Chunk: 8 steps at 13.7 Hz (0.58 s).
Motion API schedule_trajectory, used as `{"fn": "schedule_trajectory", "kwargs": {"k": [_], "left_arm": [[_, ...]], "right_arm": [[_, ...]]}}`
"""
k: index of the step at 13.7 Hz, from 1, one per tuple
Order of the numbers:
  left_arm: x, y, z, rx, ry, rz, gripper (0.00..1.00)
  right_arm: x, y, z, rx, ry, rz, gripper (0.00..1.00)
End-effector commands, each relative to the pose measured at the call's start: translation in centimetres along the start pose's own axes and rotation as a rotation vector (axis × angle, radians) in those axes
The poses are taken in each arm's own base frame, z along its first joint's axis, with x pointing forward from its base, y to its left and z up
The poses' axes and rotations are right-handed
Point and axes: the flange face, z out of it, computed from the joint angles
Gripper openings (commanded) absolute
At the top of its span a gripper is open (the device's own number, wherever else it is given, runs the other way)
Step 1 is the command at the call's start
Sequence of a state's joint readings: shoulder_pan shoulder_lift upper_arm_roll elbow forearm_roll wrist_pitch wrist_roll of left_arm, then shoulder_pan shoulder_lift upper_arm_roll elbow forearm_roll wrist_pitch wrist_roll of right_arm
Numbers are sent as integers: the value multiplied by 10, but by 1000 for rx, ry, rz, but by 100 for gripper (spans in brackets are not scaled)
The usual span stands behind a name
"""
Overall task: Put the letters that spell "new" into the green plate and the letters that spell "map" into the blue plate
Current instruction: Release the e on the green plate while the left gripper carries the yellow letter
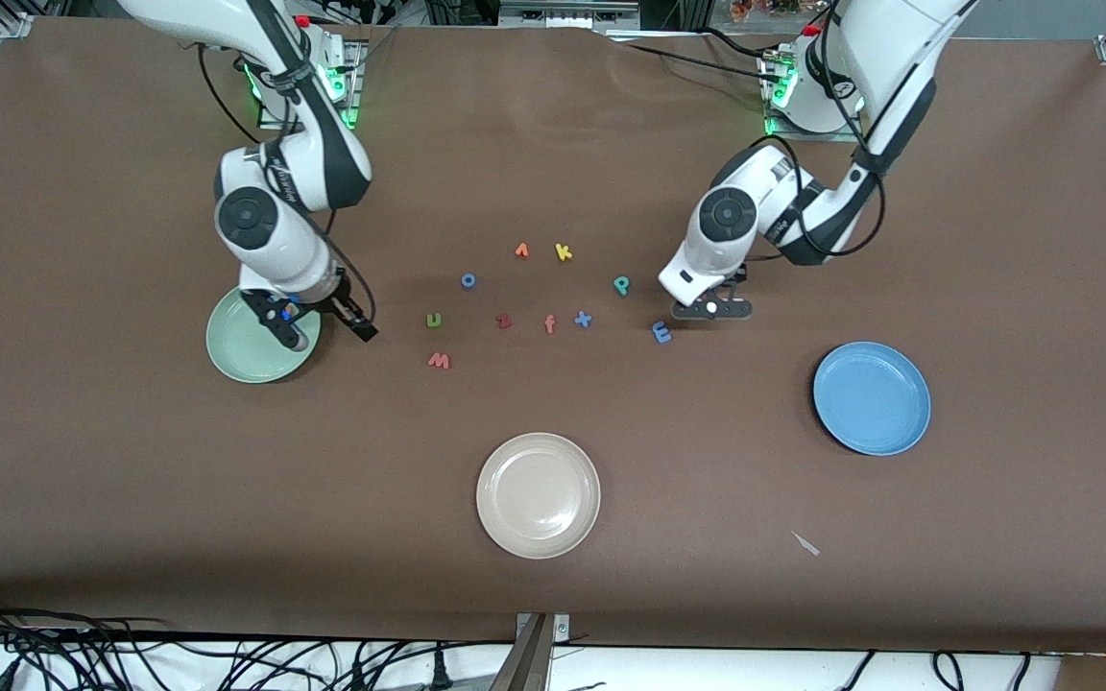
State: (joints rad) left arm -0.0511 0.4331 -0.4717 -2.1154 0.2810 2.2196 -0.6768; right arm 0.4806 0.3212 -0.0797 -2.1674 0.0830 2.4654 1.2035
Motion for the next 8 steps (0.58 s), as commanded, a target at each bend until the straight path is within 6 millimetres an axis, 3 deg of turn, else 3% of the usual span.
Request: {"fn": "schedule_trajectory", "kwargs": {"k": [1, 3, 6, 8], "left_arm": [[45, -51, -54, -12, -27, 113, 9], [57, -94, -68, -22, -10, 189, 9], [83, -165, -71, -44, 4, 228, 9], [112, -201, -69, -72, 25, 261, 9]], "right_arm": [[-26, -39, 18, -2, -17, 156, 92], [-47, -51, 28, -5, -15, 290, 92], [-78, -56, 44, 2, -8, 366, 90], [-81, -55, 62, 3, -3, 393, 85]]}}
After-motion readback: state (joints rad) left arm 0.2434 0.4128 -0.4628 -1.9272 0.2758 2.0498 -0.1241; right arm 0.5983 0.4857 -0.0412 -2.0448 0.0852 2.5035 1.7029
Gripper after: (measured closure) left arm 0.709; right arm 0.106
